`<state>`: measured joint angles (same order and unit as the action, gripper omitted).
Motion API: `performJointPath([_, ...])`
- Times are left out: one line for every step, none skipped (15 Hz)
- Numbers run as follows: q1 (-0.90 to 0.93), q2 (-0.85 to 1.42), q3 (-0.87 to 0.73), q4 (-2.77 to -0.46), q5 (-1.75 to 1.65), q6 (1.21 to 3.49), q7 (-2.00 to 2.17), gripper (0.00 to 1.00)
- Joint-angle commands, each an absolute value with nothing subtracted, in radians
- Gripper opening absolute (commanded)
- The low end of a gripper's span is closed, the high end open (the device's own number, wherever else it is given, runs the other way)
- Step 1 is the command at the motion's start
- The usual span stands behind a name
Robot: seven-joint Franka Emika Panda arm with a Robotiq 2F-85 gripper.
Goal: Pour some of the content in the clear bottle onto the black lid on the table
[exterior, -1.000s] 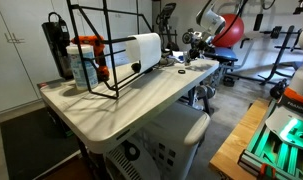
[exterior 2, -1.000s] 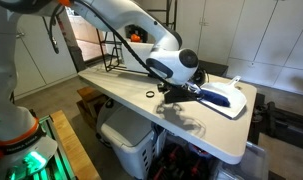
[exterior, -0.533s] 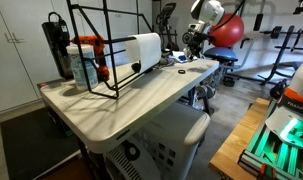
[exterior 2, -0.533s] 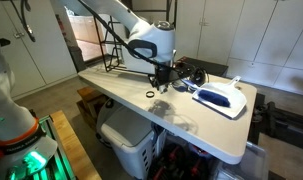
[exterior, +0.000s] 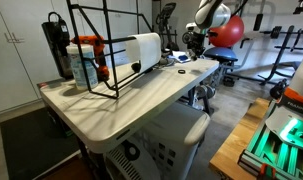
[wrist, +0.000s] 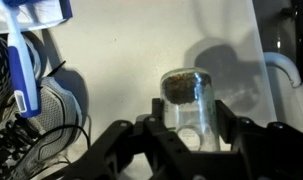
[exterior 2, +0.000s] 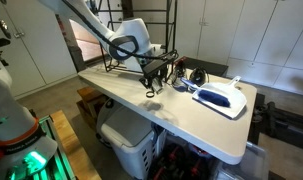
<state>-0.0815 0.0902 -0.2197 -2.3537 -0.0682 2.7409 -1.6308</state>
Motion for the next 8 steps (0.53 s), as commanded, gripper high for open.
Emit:
performJointPath([-0.092,0.028,-0.227,-2.423,-0.331,2.799,-1.476,0.28])
performJointPath([-0.109,0.072,-0.2,-2.38,-0.232,2.772,-1.533,0.53])
performJointPath([-0.11,0.065,-0.201,-2.388,-0.277,2.778,-1.504,0.53])
performJointPath([-0.111,0.059,-0.202,-2.392,-0.296,2.779,-1.494,0.53])
performJointPath([-0.111,0.054,-0.202,-2.393,-0.303,2.779,-1.492,0.53])
performJointPath([-0.111,0.052,-0.202,-2.394,-0.305,2.779,-1.492,0.53])
performJointPath([-0.111,0.051,-0.202,-2.394,-0.305,2.779,-1.492,0.53])
performJointPath([-0.11,0.051,-0.202,-2.394,-0.306,2.779,-1.492,0.53])
